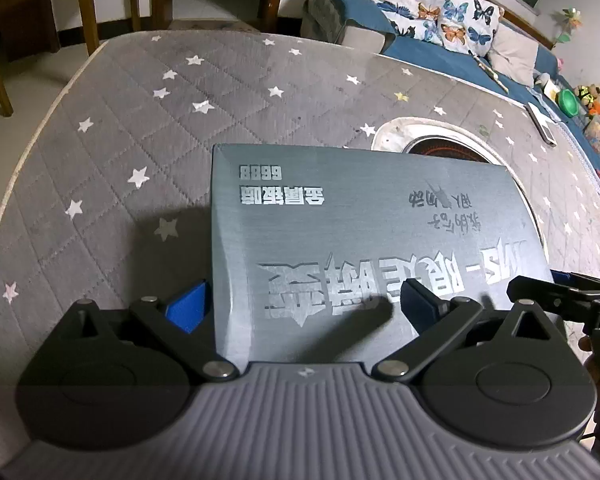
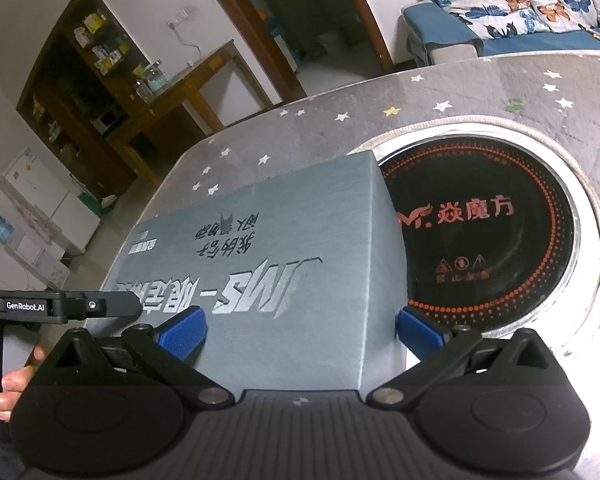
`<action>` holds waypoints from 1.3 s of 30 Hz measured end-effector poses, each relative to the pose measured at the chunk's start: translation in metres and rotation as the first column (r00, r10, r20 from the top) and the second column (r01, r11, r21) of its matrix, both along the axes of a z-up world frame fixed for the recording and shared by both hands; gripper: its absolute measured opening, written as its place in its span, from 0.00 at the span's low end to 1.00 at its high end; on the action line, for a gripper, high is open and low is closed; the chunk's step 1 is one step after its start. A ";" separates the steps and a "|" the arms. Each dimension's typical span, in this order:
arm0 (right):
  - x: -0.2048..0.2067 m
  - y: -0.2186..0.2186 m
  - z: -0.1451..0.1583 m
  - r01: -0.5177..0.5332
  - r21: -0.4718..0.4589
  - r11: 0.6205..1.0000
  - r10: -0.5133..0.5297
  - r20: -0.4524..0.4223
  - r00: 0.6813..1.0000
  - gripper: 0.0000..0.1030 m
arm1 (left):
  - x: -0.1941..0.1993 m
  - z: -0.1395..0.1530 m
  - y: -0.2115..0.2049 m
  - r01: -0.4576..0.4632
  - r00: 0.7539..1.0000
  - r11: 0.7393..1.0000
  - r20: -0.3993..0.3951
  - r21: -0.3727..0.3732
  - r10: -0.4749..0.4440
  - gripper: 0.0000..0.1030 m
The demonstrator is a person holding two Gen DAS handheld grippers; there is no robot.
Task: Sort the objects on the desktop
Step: 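Lower the lid onto the white box rim with both grippers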
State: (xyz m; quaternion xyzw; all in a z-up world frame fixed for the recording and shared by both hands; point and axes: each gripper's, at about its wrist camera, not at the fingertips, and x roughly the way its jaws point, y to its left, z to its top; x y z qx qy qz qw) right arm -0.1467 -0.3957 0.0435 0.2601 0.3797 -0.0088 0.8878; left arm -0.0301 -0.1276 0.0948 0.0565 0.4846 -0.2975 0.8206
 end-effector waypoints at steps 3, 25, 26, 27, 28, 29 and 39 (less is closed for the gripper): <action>-0.001 0.000 -0.001 0.001 0.004 1.000 -0.001 0.000 1.000 1.00 | 0.001 -0.002 0.000 -0.002 1.000 1.000 -0.002 0.000 0.002 0.97; 0.003 0.007 -0.008 0.003 -0.046 0.999 -0.003 -0.006 1.000 1.00 | 0.003 -0.013 -0.002 -0.010 1.000 1.000 -0.010 0.006 0.010 0.97; 0.003 0.007 -0.009 0.003 -0.048 0.999 -0.003 -0.006 1.000 1.00 | 0.003 -0.013 -0.002 -0.010 1.000 1.000 -0.008 0.007 0.010 0.97; 0.003 0.007 -0.009 0.004 -0.050 0.999 -0.004 -0.007 1.000 1.00 | 0.003 -0.014 -0.001 -0.012 1.000 1.000 -0.006 0.009 0.012 0.97; 0.004 0.007 -0.009 0.005 -0.052 0.999 -0.005 -0.007 1.000 1.00 | 0.004 -0.015 -0.001 -0.013 1.000 1.000 -0.004 0.011 0.013 0.97; 0.004 0.007 -0.010 0.005 -0.054 0.999 -0.006 -0.007 1.000 1.00 | 0.004 -0.015 -0.001 -0.016 1.000 1.000 -0.004 0.012 0.016 0.97; 0.006 0.010 -0.011 0.014 -0.072 0.997 -0.015 -0.012 1.000 1.00 | 0.009 -0.018 0.001 -0.042 0.999 0.999 -0.002 0.018 0.042 0.97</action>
